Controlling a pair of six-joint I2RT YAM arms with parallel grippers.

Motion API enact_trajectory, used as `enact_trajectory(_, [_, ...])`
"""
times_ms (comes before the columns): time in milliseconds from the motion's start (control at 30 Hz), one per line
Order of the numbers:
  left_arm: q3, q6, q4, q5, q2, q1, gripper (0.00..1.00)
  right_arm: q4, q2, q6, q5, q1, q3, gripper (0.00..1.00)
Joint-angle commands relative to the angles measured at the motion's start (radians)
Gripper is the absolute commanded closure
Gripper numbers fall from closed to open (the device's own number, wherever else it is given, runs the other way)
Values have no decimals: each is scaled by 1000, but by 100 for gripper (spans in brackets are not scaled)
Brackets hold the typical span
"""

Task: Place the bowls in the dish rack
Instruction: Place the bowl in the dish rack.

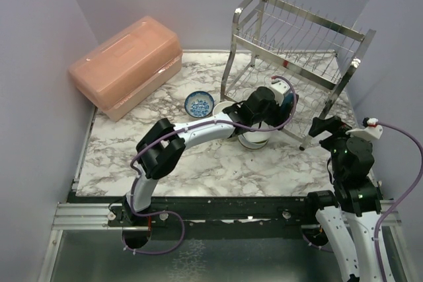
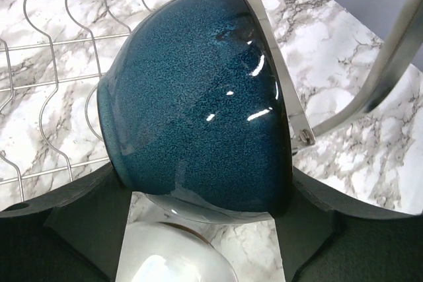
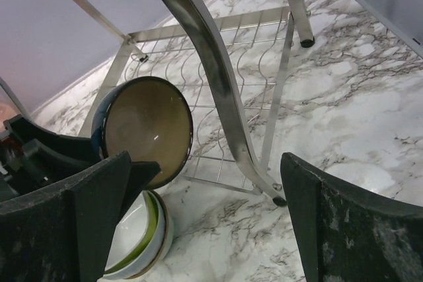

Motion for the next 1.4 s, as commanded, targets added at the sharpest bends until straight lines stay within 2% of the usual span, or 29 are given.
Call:
enact_trajectory(0, [74,7,147,-31,29,-5,100,-43,-33,-2,44,5,38,0])
enact_trajectory(633, [221,11,221,-52,184,-28,100,-40,-62,-37,52,5,49,0])
enact_trajectory(1167, [267,163,220,-116,273,-70,100,-33,-62,-51,61,5,41,0])
enact_trajectory(1367, [272,174,220,-127,295,-87,100,-31,-65,-52,63,6,39,0])
